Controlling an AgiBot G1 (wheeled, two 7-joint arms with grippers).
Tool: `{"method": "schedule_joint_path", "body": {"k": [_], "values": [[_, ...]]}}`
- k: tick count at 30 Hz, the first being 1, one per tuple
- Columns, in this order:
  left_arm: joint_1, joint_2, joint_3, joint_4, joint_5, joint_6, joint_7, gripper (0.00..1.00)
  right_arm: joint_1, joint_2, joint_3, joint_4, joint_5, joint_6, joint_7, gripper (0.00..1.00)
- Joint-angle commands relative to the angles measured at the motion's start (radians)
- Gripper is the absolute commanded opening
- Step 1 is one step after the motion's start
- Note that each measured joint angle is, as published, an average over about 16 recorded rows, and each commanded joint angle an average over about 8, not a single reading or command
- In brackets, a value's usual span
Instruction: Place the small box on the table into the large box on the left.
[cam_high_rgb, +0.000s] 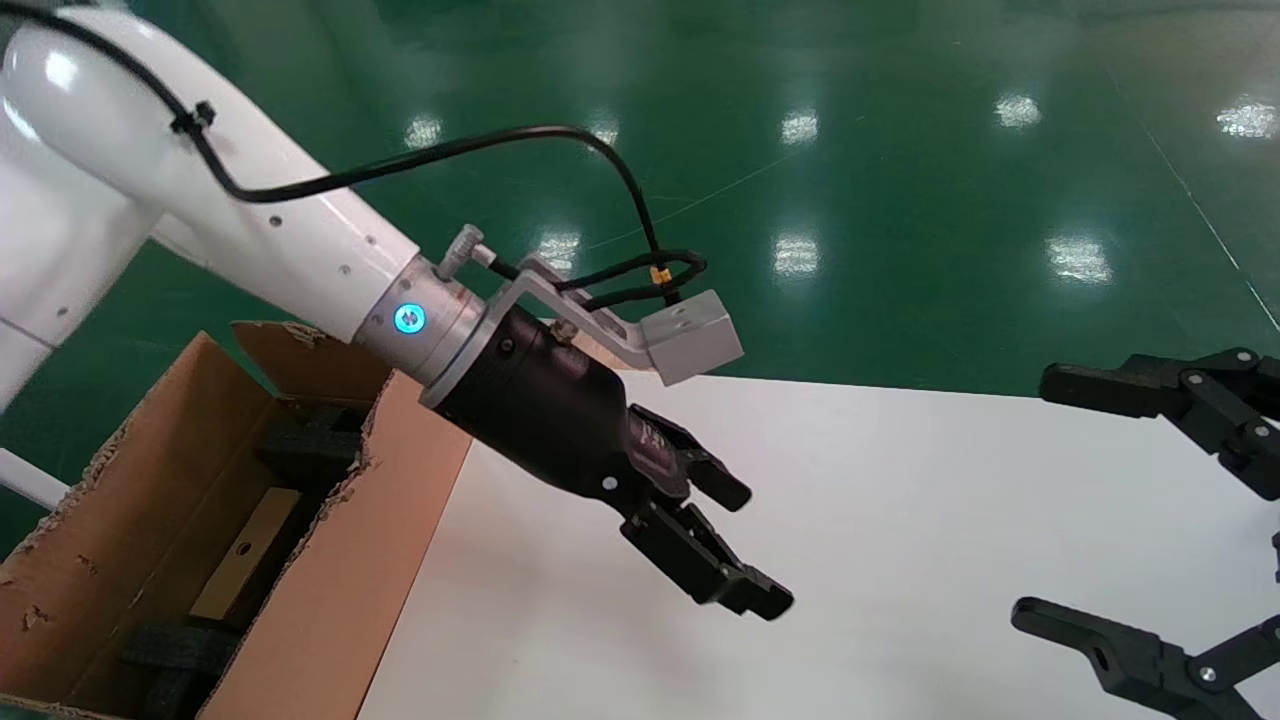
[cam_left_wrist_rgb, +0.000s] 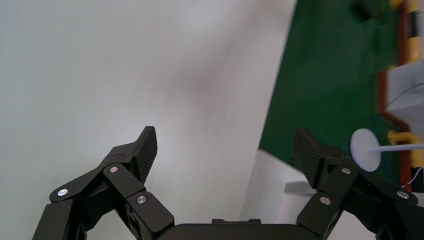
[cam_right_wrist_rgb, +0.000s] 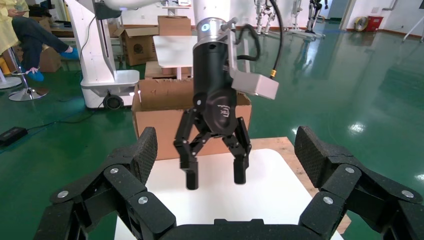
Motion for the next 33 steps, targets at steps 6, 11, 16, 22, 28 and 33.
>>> {"method": "schedule_joint_path", "body": {"k": [6,11,16,22,28,33], "values": [[0.144,-0.056,-0.173,-0.062,-0.064,-0.009,0.127,1.00,0.000,0.000,0.000,0.000,0.000,0.000,0.000,1.00],[0.248,-0.096,-0.297,-0.107,-0.111,-0.016,0.218,1.00,0.000,0.000,0.000,0.000,0.000,0.000,0.000,1.00],[0.350,-0.135,-0.420,-0.151,-0.156,-0.023,0.308,1.00,0.000,0.000,-0.001,0.000,0.000,0.000,0.000,1.00],[0.474,-0.183,-0.569,-0.205,-0.212,-0.031,0.417,1.00,0.000,0.000,-0.001,0.000,0.001,0.000,0.000,1.00],[0.598,-0.231,-0.717,-0.258,-0.267,-0.039,0.526,1.00,0.000,0.000,-0.001,0.000,0.001,0.000,-0.001,1.00],[0.670,-0.259,-0.803,-0.289,-0.299,-0.043,0.589,1.00,0.000,0.001,-0.001,0.000,0.001,0.001,-0.001,1.00]]}}
